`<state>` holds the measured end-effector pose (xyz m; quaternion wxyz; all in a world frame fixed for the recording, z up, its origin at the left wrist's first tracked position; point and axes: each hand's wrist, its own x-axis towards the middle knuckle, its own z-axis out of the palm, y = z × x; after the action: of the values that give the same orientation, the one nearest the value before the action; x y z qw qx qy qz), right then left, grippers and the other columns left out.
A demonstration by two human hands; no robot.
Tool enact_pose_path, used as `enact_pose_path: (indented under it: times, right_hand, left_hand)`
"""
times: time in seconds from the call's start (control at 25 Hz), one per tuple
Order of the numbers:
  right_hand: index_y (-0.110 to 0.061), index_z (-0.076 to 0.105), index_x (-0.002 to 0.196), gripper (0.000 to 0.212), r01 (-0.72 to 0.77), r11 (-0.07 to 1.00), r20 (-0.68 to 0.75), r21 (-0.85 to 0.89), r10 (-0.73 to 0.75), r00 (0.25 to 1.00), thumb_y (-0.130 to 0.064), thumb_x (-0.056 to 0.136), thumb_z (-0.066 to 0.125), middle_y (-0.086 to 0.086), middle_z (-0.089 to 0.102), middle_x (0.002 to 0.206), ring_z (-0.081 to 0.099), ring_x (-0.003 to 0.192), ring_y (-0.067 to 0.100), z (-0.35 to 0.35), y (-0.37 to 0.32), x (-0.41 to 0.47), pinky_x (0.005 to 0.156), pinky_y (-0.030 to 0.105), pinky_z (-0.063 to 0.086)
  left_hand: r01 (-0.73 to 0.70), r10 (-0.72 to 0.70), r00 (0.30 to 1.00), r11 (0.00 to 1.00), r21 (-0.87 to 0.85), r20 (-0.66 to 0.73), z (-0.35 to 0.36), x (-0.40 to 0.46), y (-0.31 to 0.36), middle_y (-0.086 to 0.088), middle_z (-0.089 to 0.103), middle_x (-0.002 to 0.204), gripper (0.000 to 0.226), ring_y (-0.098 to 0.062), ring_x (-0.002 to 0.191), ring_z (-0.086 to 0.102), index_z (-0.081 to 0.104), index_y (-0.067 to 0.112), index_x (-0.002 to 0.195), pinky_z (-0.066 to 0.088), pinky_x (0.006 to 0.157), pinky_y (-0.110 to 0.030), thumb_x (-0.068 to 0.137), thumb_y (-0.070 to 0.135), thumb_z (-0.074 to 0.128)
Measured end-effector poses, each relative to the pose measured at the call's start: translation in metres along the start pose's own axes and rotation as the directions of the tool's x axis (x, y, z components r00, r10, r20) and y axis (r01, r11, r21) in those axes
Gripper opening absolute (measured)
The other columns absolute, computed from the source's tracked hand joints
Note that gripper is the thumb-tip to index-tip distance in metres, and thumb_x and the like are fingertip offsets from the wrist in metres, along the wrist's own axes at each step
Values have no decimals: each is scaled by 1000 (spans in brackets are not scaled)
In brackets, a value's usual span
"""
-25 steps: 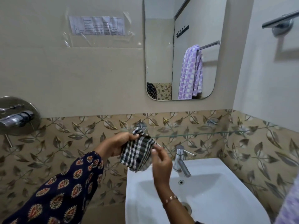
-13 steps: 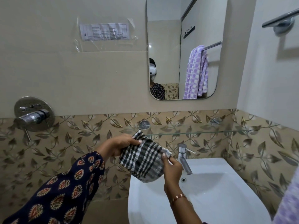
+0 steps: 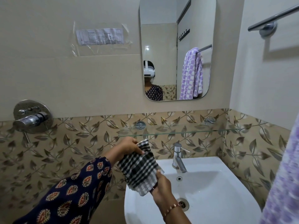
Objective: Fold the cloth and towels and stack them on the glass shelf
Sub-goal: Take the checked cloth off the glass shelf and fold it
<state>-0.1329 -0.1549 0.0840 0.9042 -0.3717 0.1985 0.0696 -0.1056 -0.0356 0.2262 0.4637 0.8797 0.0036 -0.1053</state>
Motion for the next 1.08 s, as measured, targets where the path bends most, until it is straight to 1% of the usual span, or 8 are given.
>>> enact_pose_path:
  times: [0.08, 0.16, 0.32, 0.52, 0.64, 0.8, 0.96, 1.08]
  right_hand:
    - [5, 50, 125, 39, -16, 996, 37, 86, 13, 999, -23, 99, 40, 26, 57, 120, 56, 101, 40, -2, -2, -2, 90, 53, 46]
    - [3, 53, 119, 36, 10, 995, 36, 95, -13, 999, -24, 99, 40, 22, 61, 108, 59, 91, 37, -4, -8, -2, 81, 49, 49]
    - [2, 59, 113, 33, 89, 996, 18, 18, -89, 996, -24, 98, 43, 23, 66, 107, 62, 99, 39, -6, -13, 3, 91, 55, 49]
    - [0, 61, 113, 31, 142, 989, -6, -35, -142, 990, -22, 96, 47, 23, 67, 110, 63, 103, 39, -13, -19, 5, 96, 58, 46]
    - [1, 63, 107, 28, 125, 991, 21, -56, -124, 992, -20, 95, 49, 23, 69, 104, 65, 99, 39, -16, -19, 1, 94, 57, 48]
    - [1, 63, 104, 26, 105, 988, 42, -111, -101, 994, -20, 94, 52, 18, 69, 95, 65, 93, 35, -15, -7, -7, 84, 48, 53]
    - [-1, 54, 123, 46, -106, 991, 79, -80, 112, 991, -34, 90, 56, 22, 59, 122, 55, 109, 40, -7, 15, -8, 92, 53, 48]
    - [-12, 49, 127, 76, -209, 975, 178, -81, 220, 959, -50, 65, 73, 20, 53, 127, 47, 119, 39, -3, 28, -4, 101, 58, 36]
  left_hand:
    - [8, -9, 997, 1000, 16, 78, 2, -5, 1, -5, 58, 97, 47, -22, 86, 61, 51, 8, 122, 54, 65, -26, 77, 2, 65]
    - [-2, -2, 989, 1000, 30, 147, 1, -10, 1, -3, 53, 100, 49, -17, 82, 58, 48, 15, 125, 52, 56, -20, 80, -1, 58]
    - [-7, 1, 984, 999, 35, 176, -4, -13, 0, -9, 57, 89, 22, -15, 67, 59, 52, 7, 101, 49, 45, -15, 82, -2, 55]
    - [-36, 40, 985, 999, -29, 168, -9, -17, 4, -5, 61, 72, 11, -4, 41, 59, 56, 5, 85, 42, 38, -11, 80, 2, 65]
    - [-52, 69, 970, 996, -79, 235, -14, -19, 5, -4, 65, 73, 16, -8, 52, 63, 57, 3, 84, 48, 46, -14, 76, 7, 70]
    - [-68, 92, 968, 991, -112, 232, -11, -20, 4, -13, 63, 92, 32, -20, 73, 65, 51, 2, 98, 55, 58, -21, 72, 0, 69]
    - [-63, 98, 967, 987, -151, 236, -4, -20, 5, -15, 58, 99, 28, -27, 86, 62, 49, 7, 94, 57, 68, -29, 74, -6, 62]
    - [-55, 113, 935, 983, -178, 335, -10, -13, 9, -14, 58, 101, 28, -26, 87, 62, 49, 9, 99, 58, 68, -30, 77, -5, 58]
